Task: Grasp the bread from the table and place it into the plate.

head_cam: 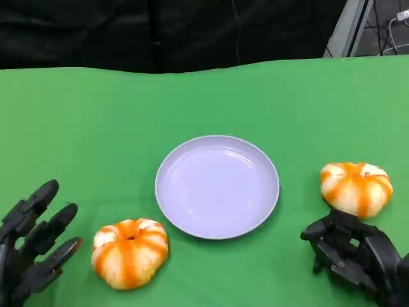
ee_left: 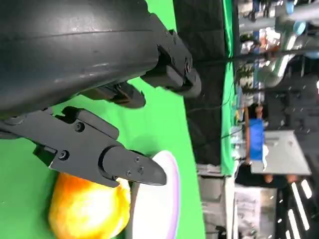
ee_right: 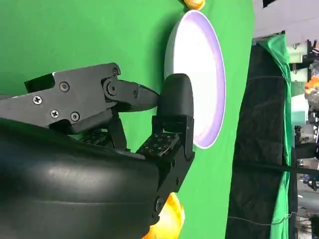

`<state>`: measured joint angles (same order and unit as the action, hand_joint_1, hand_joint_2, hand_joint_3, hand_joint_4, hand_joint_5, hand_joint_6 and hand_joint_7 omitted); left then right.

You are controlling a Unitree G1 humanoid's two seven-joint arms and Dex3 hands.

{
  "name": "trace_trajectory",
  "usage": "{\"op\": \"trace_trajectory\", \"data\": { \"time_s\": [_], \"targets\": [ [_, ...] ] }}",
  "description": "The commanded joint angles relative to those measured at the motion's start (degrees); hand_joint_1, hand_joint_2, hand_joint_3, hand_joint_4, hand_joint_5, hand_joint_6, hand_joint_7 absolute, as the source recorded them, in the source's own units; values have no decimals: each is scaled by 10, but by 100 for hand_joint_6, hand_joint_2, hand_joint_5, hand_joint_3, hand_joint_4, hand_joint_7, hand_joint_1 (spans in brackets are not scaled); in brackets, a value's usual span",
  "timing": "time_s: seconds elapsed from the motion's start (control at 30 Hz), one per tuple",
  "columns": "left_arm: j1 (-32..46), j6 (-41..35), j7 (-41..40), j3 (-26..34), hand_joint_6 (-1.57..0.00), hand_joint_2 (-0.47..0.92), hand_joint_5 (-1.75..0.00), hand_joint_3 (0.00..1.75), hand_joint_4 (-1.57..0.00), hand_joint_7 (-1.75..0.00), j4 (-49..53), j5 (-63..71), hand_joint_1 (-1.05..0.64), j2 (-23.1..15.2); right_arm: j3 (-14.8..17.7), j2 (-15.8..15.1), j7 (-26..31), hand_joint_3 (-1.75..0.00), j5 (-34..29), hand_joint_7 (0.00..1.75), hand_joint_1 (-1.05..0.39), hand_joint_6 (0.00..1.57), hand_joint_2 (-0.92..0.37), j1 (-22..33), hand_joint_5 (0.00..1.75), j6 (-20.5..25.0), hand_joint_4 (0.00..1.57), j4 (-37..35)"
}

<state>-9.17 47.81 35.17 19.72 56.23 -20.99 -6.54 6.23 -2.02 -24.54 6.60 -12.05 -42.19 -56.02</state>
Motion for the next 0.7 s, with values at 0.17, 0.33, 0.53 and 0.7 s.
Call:
{"op": "trace_trajectory", "data": {
  "time_s": [0.17,0.33,0.53,0.7],
  "targets": [
    [10,59,-58,-22,-29,92,0,14,-41,-1,2,84,-73,-35,4,-10,7,-44,0,110,-27,73,-92,0,175,7,64,-9],
    [41,66,-180,-64,-30,92,-1,14,-36,-1,-67,241,-83,-70,4,-9,5,-45,1,110,-26,72,-92,0,175,5,64,-8],
    [85,5,-284,-102,-31,92,0,15,-35,-1,-187,360,-91,-89,3,-9,4,-45,0,111,-26,72,-92,0,175,1,65,-11],
    [103,-25,-323,-125,-32,92,0,20,-34,-1,-237,398,-93,-100,4,-9,4,-45,2,111,-26,72,-92,-1,175,2,65,-13]
  ]
}}
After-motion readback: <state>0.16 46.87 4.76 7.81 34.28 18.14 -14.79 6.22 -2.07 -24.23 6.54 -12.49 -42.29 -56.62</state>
